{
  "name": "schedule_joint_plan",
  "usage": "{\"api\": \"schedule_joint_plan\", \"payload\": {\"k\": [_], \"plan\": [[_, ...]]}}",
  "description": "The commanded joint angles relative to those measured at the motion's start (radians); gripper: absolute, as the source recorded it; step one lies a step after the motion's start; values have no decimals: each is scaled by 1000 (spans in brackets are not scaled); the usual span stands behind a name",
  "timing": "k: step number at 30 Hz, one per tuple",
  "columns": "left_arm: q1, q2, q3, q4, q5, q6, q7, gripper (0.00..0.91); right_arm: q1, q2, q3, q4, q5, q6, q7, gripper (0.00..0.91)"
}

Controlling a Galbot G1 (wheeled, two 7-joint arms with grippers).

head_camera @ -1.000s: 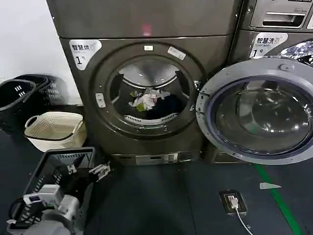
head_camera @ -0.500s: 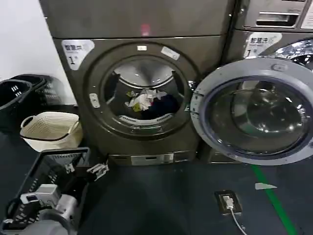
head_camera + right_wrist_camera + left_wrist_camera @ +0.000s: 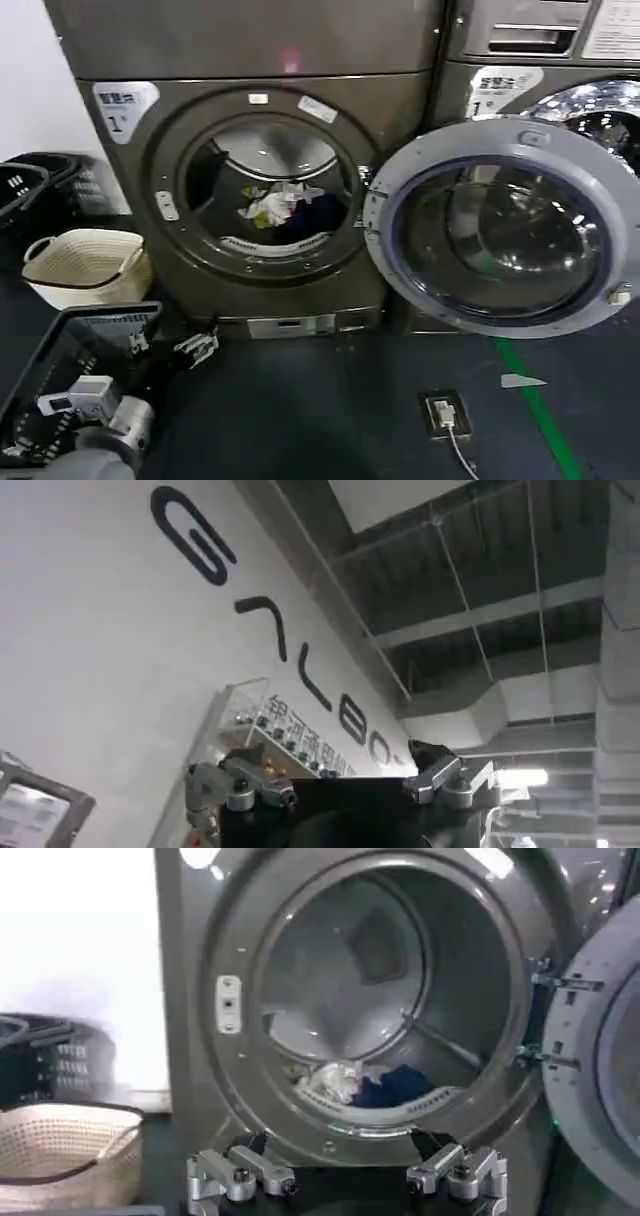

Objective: Grasp the clothes from the dryer.

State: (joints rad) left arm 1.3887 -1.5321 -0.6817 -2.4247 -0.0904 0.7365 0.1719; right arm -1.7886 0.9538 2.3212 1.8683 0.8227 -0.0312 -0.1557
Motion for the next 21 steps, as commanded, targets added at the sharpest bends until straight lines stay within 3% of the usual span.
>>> {"api": "schedule_joint_plan", "payload": {"k": [1,14,21], "plan": [[3,4,-3,-2,-2,9,3,907,1,2,-2,3,1,0,-2,907],[1,1,-1,0,-2,7,4,907,2,7,-10,9,2,23,-10,907],[-9,2,-1,9,-3,3,11,907,10,10,-15,3,2,43,-52,907]]}}
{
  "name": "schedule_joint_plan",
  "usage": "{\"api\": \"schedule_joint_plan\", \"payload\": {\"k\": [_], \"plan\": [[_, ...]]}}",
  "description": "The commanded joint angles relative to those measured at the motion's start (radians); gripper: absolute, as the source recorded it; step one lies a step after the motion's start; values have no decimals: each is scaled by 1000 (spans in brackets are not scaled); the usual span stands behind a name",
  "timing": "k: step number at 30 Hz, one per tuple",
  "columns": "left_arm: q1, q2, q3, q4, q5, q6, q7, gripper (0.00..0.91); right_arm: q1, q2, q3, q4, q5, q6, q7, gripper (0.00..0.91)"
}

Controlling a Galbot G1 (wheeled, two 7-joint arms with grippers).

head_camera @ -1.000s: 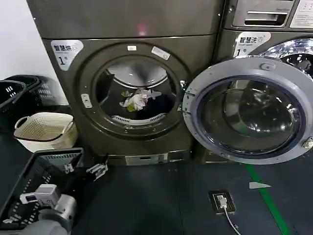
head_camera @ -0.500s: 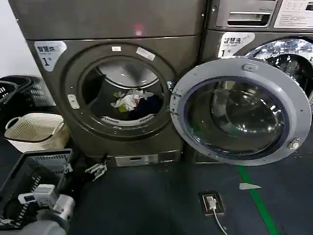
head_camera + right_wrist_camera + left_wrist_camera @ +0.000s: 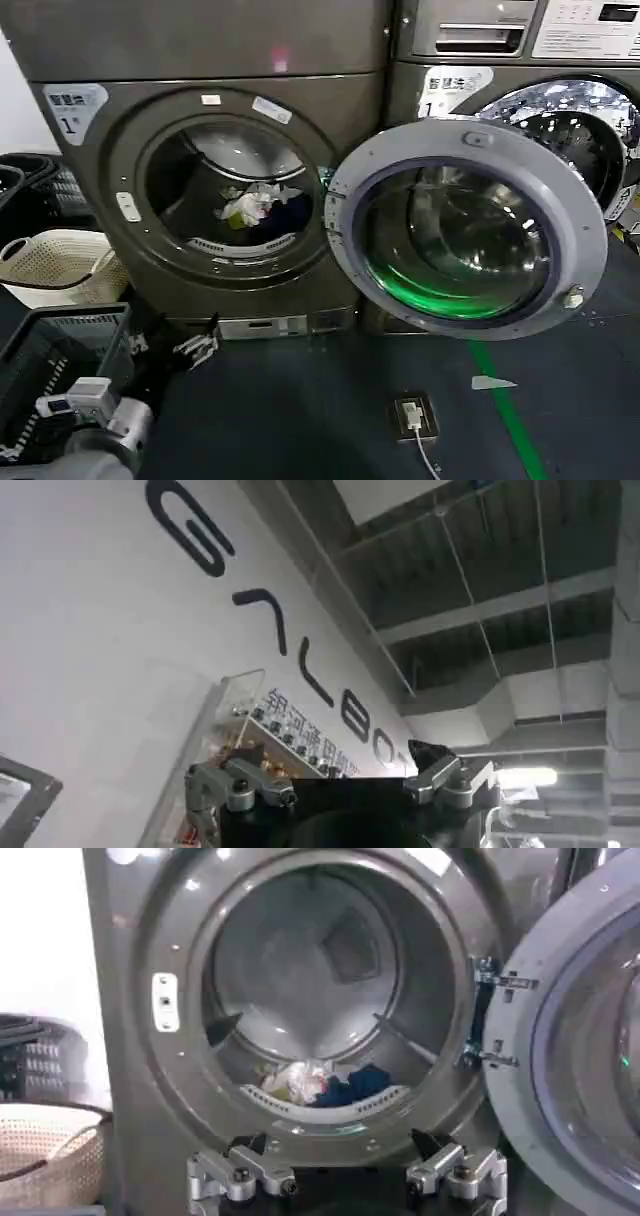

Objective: Grasp the clothes from the dryer.

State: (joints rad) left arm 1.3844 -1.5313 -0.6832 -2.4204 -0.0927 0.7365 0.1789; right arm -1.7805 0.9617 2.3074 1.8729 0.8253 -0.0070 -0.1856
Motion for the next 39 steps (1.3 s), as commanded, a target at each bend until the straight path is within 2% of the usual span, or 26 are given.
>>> {"api": "schedule_joint_plan", "payload": {"k": [1,12,39], "plan": [[-7,2,1,7,-1,2,6,907,3,3,-2,-3,-1,22,-23,907],[-24,12,-11,33,0,-20,8,907,-6,11,6,3,15,32,-36,907],[-29,29,-23,30,-20,-20,14,907,-8,20,5,11,21,32,-28,907]]}}
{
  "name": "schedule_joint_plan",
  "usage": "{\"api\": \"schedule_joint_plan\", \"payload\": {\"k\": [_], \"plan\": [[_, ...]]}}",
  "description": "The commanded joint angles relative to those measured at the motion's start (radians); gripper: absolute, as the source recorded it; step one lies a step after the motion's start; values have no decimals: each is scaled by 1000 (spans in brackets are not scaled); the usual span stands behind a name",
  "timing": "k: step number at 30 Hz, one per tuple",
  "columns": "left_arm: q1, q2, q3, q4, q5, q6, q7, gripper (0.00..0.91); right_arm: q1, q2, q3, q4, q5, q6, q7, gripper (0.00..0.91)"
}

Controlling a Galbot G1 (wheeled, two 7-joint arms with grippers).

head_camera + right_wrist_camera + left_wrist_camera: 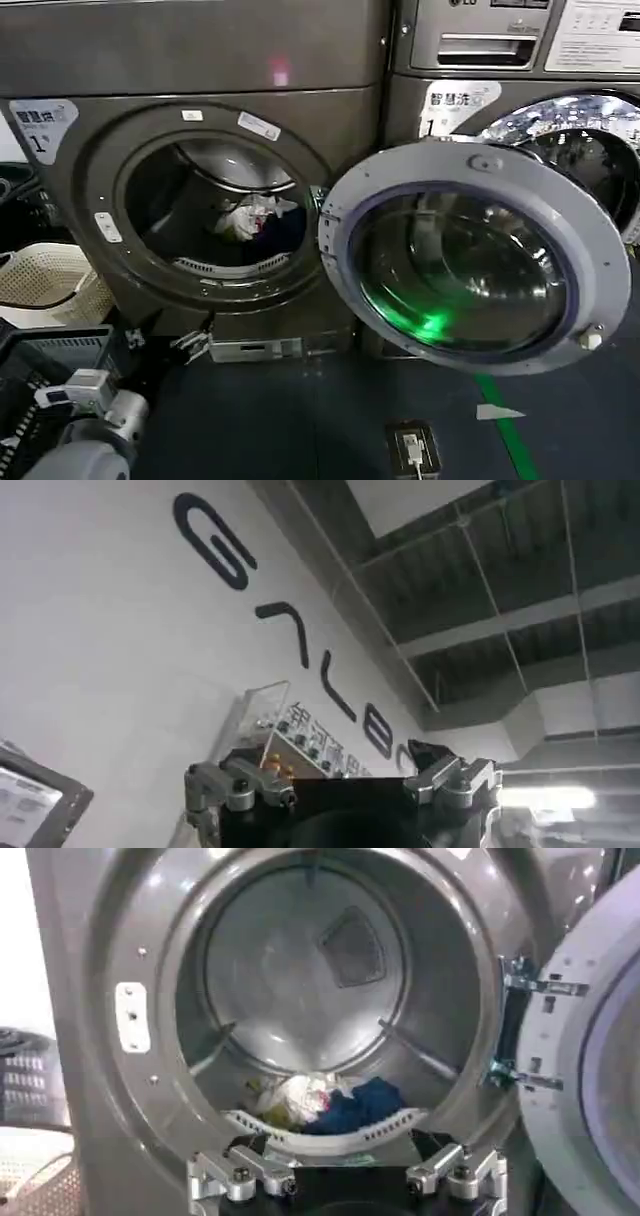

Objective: Grasp the clothes from the dryer.

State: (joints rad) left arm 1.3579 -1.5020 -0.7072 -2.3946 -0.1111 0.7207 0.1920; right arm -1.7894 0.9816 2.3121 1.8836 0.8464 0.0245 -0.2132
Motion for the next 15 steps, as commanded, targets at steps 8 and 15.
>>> {"api": "schedule_joint_plan", "payload": {"k": [8,15], "plan": [[-6,0,2,10,-2,-5,3,907,3,4,-5,2,0,2,9,907],[-103,38,11,91,-40,-42,4,907,-6,18,-2,10,-5,-5,23,907]]}}
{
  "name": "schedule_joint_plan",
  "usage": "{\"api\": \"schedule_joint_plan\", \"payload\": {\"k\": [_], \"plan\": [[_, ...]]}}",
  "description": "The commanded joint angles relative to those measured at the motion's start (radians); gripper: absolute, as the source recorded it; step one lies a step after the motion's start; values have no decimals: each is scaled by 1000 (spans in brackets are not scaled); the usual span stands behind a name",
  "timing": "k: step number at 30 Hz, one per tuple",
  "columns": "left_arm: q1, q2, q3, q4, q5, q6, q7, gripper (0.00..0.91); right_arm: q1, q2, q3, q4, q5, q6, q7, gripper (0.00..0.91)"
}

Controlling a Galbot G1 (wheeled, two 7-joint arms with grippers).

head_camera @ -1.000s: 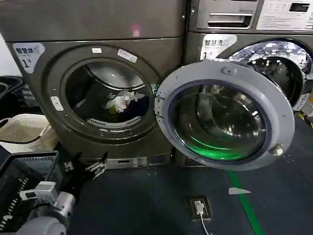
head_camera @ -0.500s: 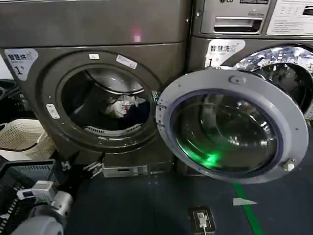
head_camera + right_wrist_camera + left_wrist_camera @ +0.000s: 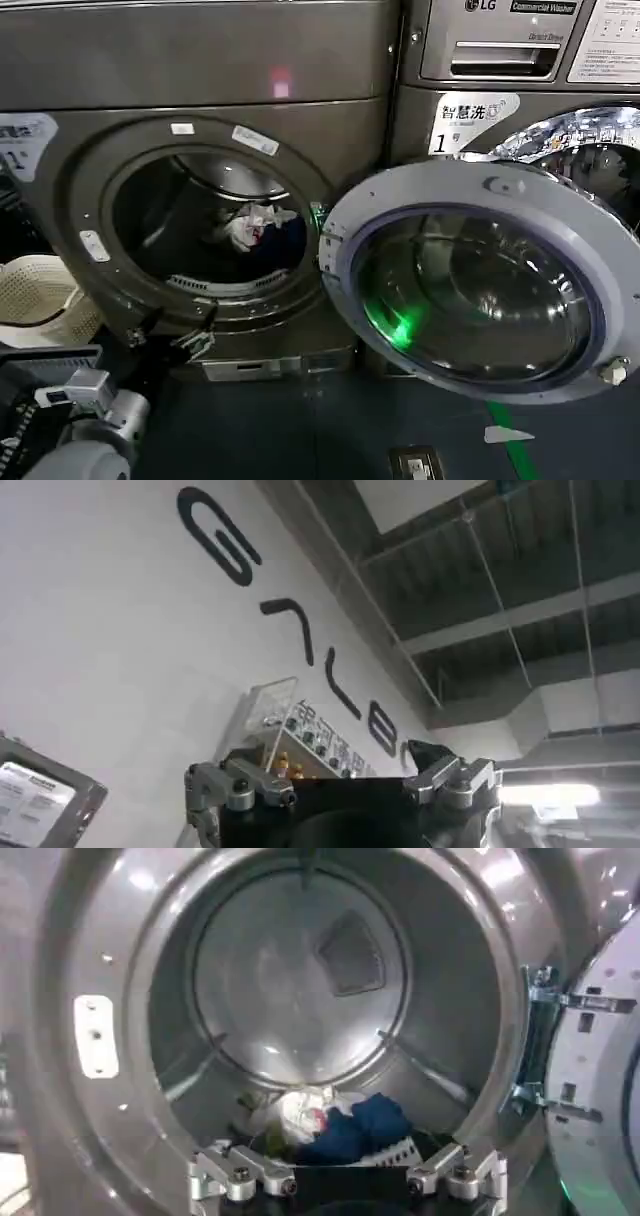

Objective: Grasp the clothes from the dryer.

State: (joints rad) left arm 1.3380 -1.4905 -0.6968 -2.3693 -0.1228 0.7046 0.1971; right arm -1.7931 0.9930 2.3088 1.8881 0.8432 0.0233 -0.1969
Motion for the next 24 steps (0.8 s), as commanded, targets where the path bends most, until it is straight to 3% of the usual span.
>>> {"api": "schedule_joint_plan", "payload": {"k": [1,7,10,17,24], "plan": [[-119,35,5,89,-35,-30,-1,907,-4,9,0,9,-7,-5,12,907],[-308,45,53,291,-81,-93,-30,907,-21,11,14,29,-33,-49,60,907],[-429,57,78,419,-82,-107,-46,907,-37,15,30,37,-99,-45,49,907],[-653,63,150,772,-37,-217,-68,907,-37,0,35,58,-91,-43,53,907],[-840,61,199,1035,-45,-270,-86,907,-17,-3,8,70,-85,-43,47,907]]}}
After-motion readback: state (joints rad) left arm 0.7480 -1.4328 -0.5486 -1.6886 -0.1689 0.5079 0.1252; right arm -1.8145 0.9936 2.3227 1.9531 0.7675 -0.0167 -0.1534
